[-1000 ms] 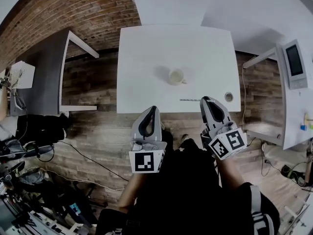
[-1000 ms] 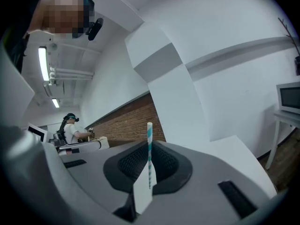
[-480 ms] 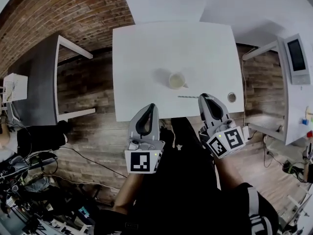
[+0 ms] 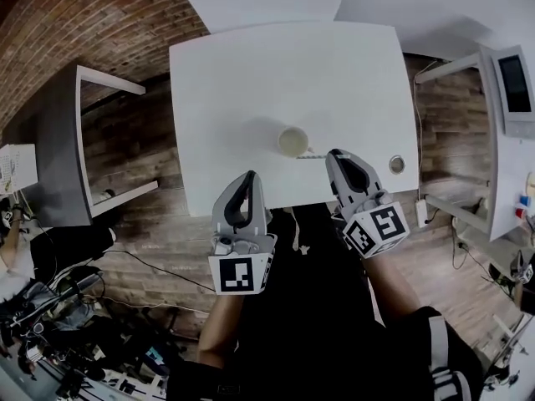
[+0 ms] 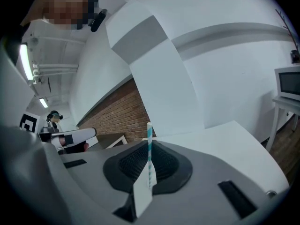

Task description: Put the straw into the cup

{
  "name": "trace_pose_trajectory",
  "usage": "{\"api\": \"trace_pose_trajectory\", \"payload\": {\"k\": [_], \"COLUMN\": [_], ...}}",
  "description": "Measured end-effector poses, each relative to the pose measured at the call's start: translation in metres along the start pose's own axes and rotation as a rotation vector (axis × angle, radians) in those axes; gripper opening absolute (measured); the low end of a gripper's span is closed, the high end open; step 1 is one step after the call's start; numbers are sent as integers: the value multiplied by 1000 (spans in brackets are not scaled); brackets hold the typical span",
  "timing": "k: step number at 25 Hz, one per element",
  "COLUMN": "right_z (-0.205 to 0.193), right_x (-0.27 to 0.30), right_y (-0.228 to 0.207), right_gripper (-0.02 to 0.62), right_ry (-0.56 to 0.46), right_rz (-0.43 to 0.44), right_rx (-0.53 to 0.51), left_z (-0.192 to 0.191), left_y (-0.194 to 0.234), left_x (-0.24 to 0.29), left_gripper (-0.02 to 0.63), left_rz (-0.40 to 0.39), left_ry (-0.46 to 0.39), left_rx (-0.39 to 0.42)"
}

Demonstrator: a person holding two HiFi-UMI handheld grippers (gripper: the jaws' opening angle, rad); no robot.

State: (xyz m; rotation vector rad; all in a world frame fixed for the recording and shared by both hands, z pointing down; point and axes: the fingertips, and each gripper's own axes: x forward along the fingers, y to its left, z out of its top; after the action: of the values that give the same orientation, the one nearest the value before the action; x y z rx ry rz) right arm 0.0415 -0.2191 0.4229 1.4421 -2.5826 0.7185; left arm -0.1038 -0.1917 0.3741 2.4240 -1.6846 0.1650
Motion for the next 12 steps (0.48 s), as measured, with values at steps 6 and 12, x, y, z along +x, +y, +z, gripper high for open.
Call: {"api": "trace_pose_trajectory", "payload": {"k": [6, 12], "right_z": [-28, -50], "right_x": [22, 48], "right_y": [-17, -26], "right_gripper": [23, 23], "right_ry": [33, 76], "right_rz": [4, 16], "right_rx": [29, 53], "left_z": [-22, -39], "left_y": [-6, -7], "left_x": [17, 30], "left_gripper": [5, 3], "left_rz": [1, 3], "left_ry": [35, 72], "left_rx": [-34, -55]}}
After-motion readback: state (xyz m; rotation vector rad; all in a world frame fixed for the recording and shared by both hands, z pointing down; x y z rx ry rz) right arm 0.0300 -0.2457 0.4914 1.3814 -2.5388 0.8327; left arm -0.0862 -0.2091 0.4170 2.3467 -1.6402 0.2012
